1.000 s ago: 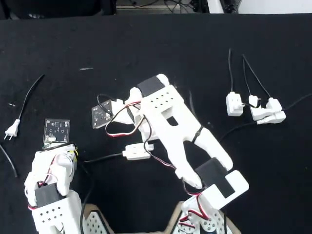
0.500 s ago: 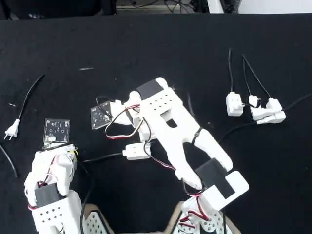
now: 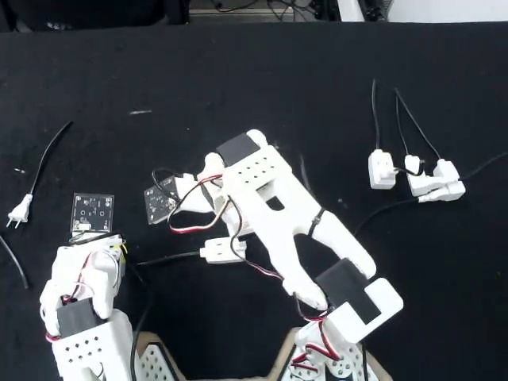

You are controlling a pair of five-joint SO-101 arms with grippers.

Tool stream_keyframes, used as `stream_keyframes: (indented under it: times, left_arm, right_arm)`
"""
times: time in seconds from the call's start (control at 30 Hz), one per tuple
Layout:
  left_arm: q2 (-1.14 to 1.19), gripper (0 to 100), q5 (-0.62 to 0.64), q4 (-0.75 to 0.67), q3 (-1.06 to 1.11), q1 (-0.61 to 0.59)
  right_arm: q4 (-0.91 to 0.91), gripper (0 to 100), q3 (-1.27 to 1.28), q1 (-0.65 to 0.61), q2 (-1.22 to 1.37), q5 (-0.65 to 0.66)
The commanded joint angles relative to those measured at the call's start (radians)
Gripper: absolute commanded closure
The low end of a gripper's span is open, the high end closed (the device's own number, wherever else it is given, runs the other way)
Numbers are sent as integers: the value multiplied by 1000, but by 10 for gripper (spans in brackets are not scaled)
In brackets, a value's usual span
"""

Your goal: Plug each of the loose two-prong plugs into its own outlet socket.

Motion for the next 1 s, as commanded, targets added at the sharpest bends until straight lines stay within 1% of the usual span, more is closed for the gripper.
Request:
stream_keyframes:
  times: [0.0,0.27,0.57,0.87,0.97]
  left_arm:
    - [-5,805,-8,6,24,-8]
    - [-5,805,-8,6,24,-8]
    - [-5,805,-8,6,24,-8]
    - [-5,805,-8,6,24,-8]
    - [-5,805,-8,6,24,-8]
  right_arm:
    - [-17,988,-7,-20,-7,14]
    - [-21,988,-7,-23,4,11]
    - [-32,988,-5,-104,5,-20]
    - [-34,988,-5,-110,5,-23]
    - [-64,988,-5,-110,5,-68]
